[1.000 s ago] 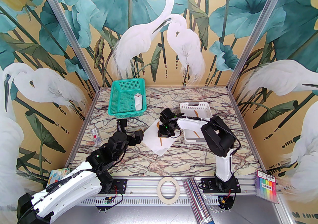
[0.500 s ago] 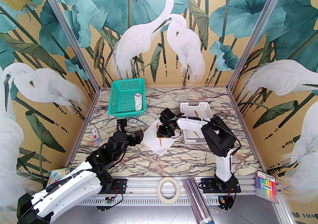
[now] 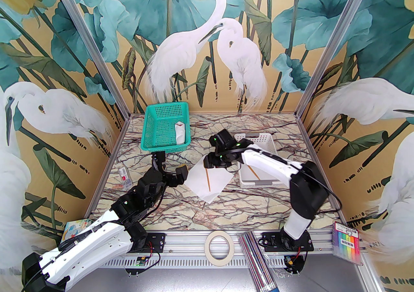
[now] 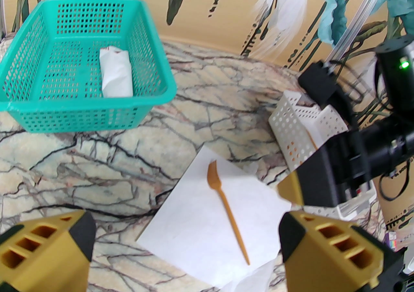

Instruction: Place the utensils on the paper napkin and roll it up

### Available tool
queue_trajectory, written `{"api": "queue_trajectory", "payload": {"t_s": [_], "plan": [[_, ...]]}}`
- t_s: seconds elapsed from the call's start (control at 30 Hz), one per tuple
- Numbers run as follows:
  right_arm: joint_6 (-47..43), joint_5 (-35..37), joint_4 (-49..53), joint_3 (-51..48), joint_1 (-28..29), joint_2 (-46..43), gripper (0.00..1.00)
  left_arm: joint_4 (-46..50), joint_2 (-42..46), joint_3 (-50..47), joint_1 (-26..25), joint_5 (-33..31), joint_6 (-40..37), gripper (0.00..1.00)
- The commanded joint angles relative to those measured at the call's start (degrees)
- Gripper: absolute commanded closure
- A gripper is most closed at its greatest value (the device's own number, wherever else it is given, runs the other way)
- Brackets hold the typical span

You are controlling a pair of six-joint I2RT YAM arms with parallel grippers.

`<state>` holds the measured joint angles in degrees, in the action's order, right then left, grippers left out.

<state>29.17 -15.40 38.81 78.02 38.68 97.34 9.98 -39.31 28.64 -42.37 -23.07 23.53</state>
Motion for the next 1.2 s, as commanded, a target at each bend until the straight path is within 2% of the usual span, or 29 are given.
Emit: {"api": "queue_trajectory", "payload": {"t_s": [0.0, 0.4, 0.43, 0.67, 0.97, 1.17], "plan": [[-4.37, 3.84, 5.01, 2.10, -2.20, -3.61, 0.41, -4.88, 1.10, 0.10, 0.36, -0.74, -1.45, 0.00], [-12.34, 5.66, 10.16, 1.44, -14.02, -13.06, 0.19, -4.64, 1.74, -0.42, 0.37, -0.56, -1.24, 0.01], [-12.99, 5.78, 10.40, 1.10, -15.08, -13.75, 0.13, -4.62, 1.70, -0.39, 0.36, -0.81, -1.21, 0.01], [-17.44, 7.81, 11.39, -2.09, -22.38, -15.51, 0.00, -4.32, 1.11, 0.87, 0.41, -1.09, -1.27, 0.01], [-22.75, 13.43, 10.40, -5.21, -27.04, -12.26, 0.01, -4.97, -0.02, 1.25, 0.36, -0.86, -0.86, 0.00], [-26.20, 12.47, 9.49, -6.87, -27.55, -8.89, 0.01, -6.02, -1.42, 1.20, 0.39, 0.32, -1.32, 0.01]]}}
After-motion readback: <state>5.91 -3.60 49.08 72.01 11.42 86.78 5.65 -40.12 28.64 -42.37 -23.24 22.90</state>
